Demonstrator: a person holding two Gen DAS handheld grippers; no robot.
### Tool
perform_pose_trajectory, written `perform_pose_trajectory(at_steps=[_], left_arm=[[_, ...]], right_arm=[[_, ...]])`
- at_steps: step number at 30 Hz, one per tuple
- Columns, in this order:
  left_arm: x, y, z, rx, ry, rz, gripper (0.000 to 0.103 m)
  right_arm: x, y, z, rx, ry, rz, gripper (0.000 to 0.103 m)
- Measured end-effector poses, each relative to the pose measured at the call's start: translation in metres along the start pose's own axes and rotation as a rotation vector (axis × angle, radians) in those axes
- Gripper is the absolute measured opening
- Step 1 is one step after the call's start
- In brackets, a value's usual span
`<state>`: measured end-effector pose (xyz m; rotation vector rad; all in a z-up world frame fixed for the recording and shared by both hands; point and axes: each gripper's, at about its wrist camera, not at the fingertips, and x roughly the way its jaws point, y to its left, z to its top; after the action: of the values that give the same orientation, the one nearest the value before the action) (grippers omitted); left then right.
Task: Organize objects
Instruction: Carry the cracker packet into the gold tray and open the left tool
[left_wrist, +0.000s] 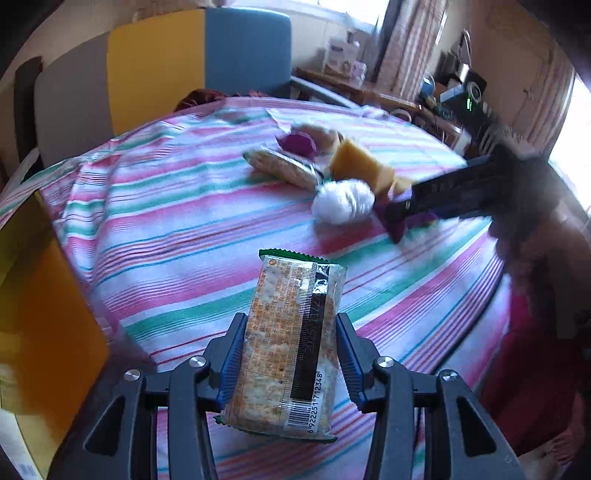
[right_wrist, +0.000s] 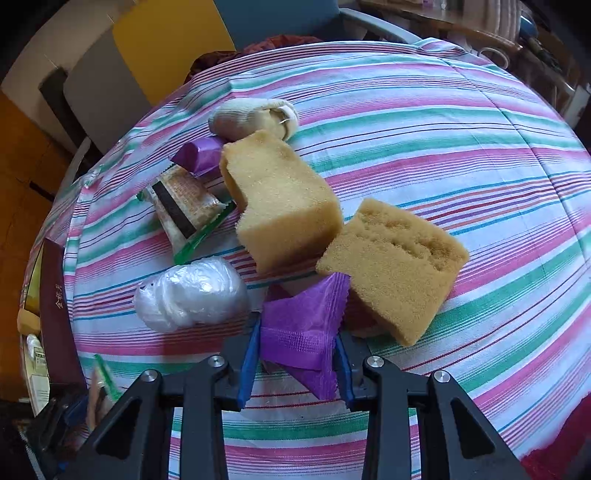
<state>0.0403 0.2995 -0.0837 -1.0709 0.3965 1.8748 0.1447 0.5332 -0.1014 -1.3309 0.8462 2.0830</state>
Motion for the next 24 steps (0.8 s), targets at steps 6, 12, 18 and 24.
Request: perform_pose_trajectory(at_steps=[6, 12, 18, 24], left_arm=[[-0.069, 0.044, 0.016, -0.160, -0.116, -0.033, 0.047], [-0.099, 0.160, 0.027, -0.429, -0.134, 0.129, 0.047], [-0.091, 0.268, 0.013, -0.688, -0.045, 0.263, 0.047], [-0.076, 0.323, -0.001, -0.839, -0.005, 0.315, 0.047]], right_arm=[[-0.009, 0.001, 0.000, -0.005, -0.040, 0.000, 0.036], [-0.013, 0.004, -0.002, -0.023, -0.053, -0.001, 0.036], [-0.014, 0.006, -0.002, -0.026, -0.062, 0.001, 0.036], [-0.015, 0.006, -0.002, -0.026, -0.063, -0.001, 0.036]])
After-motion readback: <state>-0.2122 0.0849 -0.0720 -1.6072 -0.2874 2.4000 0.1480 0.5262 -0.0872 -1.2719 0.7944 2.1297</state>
